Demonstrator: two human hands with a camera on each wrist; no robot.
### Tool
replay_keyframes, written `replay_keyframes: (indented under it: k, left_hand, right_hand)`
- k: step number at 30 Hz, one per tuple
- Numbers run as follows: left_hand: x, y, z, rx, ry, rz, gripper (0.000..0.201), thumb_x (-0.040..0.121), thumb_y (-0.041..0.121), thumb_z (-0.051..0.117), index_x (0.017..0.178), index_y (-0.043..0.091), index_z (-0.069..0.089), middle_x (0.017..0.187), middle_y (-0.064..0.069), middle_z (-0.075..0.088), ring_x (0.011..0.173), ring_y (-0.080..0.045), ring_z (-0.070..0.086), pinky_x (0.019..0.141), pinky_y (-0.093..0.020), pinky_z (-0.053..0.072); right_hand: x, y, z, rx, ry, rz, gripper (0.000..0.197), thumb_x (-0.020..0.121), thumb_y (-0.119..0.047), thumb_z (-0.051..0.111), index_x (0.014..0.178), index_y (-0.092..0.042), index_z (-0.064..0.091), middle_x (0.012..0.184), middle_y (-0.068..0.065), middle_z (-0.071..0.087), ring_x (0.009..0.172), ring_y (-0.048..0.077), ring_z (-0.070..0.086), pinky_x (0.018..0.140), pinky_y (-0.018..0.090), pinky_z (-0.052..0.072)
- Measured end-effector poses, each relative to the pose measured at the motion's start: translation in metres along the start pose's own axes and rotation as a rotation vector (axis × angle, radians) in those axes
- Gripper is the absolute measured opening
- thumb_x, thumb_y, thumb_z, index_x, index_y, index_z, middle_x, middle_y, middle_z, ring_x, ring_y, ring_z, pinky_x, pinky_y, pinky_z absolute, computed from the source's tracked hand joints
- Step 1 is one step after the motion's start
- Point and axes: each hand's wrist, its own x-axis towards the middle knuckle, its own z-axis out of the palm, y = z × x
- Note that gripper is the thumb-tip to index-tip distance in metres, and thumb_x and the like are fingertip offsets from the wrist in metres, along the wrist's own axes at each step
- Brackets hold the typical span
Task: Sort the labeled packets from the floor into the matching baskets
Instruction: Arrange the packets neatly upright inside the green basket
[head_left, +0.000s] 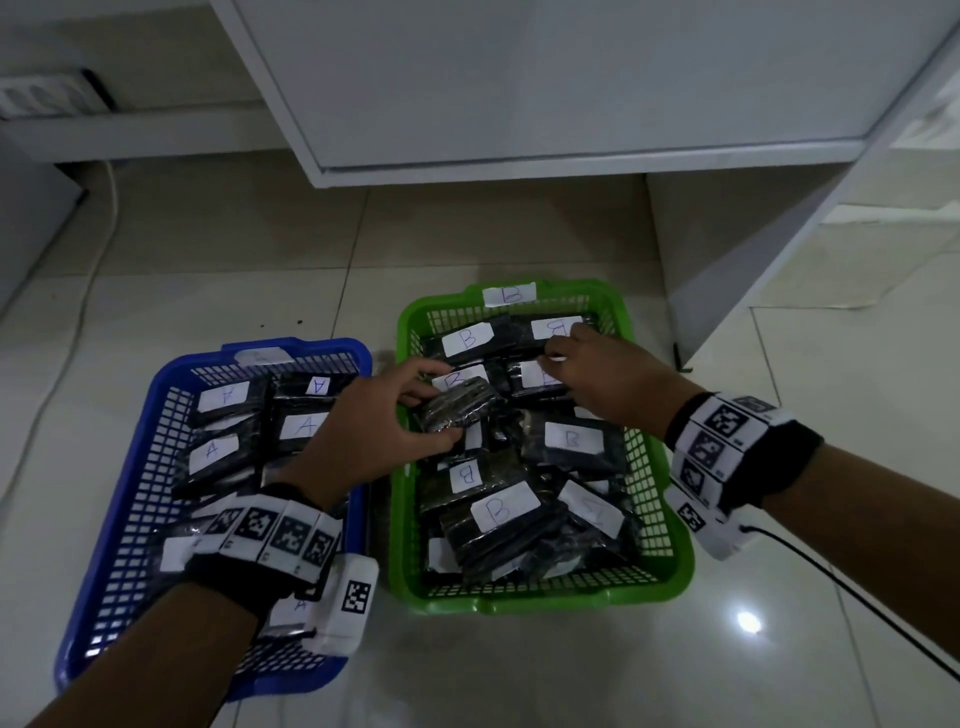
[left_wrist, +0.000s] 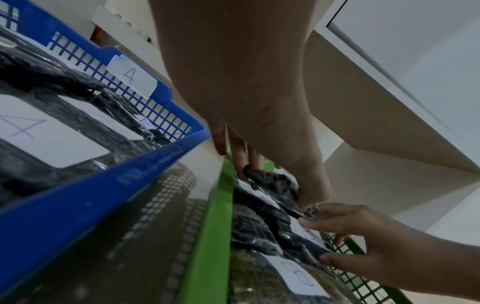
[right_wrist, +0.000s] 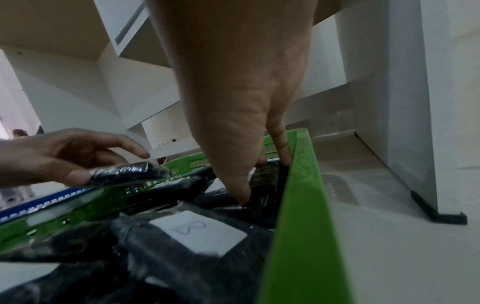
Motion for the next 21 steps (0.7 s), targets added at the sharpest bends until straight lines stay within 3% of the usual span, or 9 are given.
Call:
replay_keyframes:
  k: [4,6,7,9,10,13,17,19,21]
  left_hand:
    - [0.001,0.000,0.001,0.007,0.001,0.011,0.070,0.069,0.047,0.087,0.131,0.041,0.054,0.108,0.021,0.069,0.097,0.017,0.060,0.080,0.000,0.044]
    - [0.001,0.000,0.000,-0.004,0.003,0.013,0.069,0.069,0.046,0.087,0.130,0.042,0.055,0.108,0.020,0.069,0.098,0.016,0.061,0.083,-0.002,0.045]
    - [0.001,0.000,0.001,-0.008,0.007,0.012,0.069,0.070,0.046,0.087,0.130,0.041,0.055,0.109,0.019,0.070,0.099,0.014,0.062,0.084,-0.004,0.046]
    - [0.002,0.000,0.001,-0.004,0.011,0.007,0.068,0.070,0.046,0.087,0.130,0.041,0.055,0.108,0.018,0.070,0.099,0.013,0.062,0.084,-0.006,0.047]
    - [0.002,0.000,0.001,-0.002,0.012,0.004,0.068,0.070,0.046,0.087,0.130,0.041,0.055,0.108,0.019,0.069,0.098,0.015,0.062,0.083,-0.004,0.046]
    - [0.003,0.001,0.001,-0.003,0.017,0.008,0.069,0.070,0.046,0.087,0.130,0.040,0.055,0.106,0.021,0.069,0.097,0.018,0.060,0.079,0.001,0.044]
    - [0.001,0.002,0.001,-0.004,0.009,0.009,0.069,0.070,0.045,0.087,0.131,0.040,0.055,0.106,0.020,0.069,0.098,0.016,0.061,0.079,0.000,0.045]
    - [0.001,0.002,0.000,-0.010,0.012,0.007,0.069,0.070,0.045,0.087,0.130,0.040,0.055,0.107,0.020,0.069,0.099,0.015,0.061,0.082,-0.002,0.045]
    - [0.000,0.003,0.001,-0.025,0.019,0.001,0.068,0.071,0.043,0.088,0.130,0.039,0.055,0.107,0.021,0.069,0.100,0.014,0.062,0.083,-0.003,0.045]
  right_hand:
    - [-0.001,-0.006,0.004,0.012,0.077,0.042,0.043,0.077,-0.001,0.065,0.118,-0.008,0.059,0.131,0.010,0.040,0.112,0.029,0.041,0.069,0.039,0.053]
    - [-0.005,-0.006,0.002,0.099,0.146,0.011,0.026,0.082,-0.014,0.067,0.107,-0.012,0.065,0.117,0.007,0.049,0.103,0.025,0.046,0.075,0.036,0.051]
    - [-0.010,-0.005,-0.002,0.246,0.141,0.007,0.026,0.082,-0.027,0.070,0.105,-0.015,0.065,0.109,0.004,0.052,0.100,0.022,0.050,0.079,0.032,0.048]
    - [-0.019,-0.005,-0.009,0.560,-0.035,0.048,0.048,0.072,-0.051,0.076,0.108,-0.022,0.064,0.103,-0.004,0.054,0.098,0.015,0.053,0.080,0.028,0.046]
    - [-0.022,-0.006,-0.013,0.594,-0.140,0.046,0.059,0.065,-0.055,0.079,0.112,-0.023,0.063,0.106,-0.006,0.054,0.101,0.013,0.051,0.083,0.028,0.047]
    - [-0.026,-0.013,-0.008,0.543,-0.250,0.025,0.071,0.059,-0.043,0.087,0.121,-0.022,0.060,0.114,-0.004,0.058,0.105,0.014,0.052,0.088,0.030,0.050]
    - [-0.018,-0.010,-0.006,0.572,-0.127,0.017,0.049,0.063,-0.016,0.084,0.109,-0.019,0.067,0.099,-0.003,0.067,0.088,0.013,0.060,0.072,0.022,0.048]
    - [-0.013,-0.009,-0.007,0.557,-0.077,-0.002,0.046,0.061,-0.018,0.087,0.104,-0.019,0.069,0.095,-0.005,0.067,0.086,0.011,0.059,0.073,0.023,0.049]
    - [-0.010,-0.010,-0.005,0.561,-0.099,-0.005,0.047,0.058,-0.031,0.090,0.099,-0.020,0.070,0.095,-0.007,0.066,0.089,0.009,0.057,0.077,0.026,0.050]
